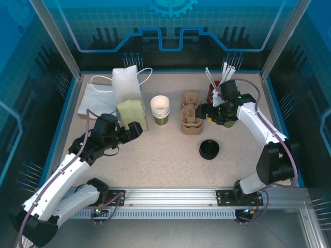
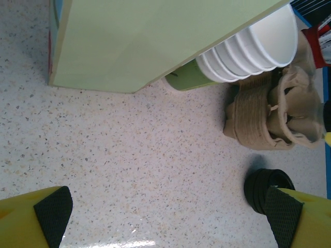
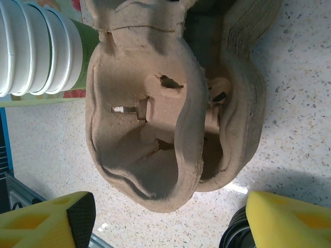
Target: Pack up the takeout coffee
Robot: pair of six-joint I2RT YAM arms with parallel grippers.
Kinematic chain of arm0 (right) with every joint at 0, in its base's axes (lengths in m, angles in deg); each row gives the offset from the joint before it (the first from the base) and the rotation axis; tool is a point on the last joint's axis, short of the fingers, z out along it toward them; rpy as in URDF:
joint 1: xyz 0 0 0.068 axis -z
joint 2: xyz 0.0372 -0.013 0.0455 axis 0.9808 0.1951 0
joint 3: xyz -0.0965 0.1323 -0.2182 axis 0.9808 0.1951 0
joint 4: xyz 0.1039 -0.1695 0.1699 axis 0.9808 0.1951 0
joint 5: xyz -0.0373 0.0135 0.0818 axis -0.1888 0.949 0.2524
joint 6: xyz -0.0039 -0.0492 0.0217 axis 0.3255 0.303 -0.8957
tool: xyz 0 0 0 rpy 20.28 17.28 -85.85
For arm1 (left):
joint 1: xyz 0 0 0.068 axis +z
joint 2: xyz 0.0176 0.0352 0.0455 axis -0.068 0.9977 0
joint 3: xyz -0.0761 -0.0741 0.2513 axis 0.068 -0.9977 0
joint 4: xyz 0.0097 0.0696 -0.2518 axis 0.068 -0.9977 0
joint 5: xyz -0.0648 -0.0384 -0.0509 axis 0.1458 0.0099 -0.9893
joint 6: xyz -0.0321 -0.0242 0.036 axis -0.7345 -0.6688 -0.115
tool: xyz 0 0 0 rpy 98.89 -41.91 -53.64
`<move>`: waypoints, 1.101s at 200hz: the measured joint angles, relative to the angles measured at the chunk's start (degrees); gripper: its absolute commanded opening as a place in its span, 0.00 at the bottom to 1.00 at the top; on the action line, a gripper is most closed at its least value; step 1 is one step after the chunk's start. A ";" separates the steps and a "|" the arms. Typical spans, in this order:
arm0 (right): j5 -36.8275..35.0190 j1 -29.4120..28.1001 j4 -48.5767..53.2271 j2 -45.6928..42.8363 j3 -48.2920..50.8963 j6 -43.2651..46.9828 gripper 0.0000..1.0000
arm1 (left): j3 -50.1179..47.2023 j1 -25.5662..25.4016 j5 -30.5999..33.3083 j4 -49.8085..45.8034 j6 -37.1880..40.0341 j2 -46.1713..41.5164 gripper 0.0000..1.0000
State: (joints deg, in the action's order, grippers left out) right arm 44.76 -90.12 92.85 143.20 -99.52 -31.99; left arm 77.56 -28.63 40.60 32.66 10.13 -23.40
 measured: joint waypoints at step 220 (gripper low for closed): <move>-1.09 0.00 -0.48 1.99 -2.16 0.26 0.80 | 55.01 19.93 5.73 -27.19 25.77 37.62 0.87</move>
State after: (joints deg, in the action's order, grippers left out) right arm 43.66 -90.12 92.37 145.19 -101.69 -31.73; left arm 132.57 -8.70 46.33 5.47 35.90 14.22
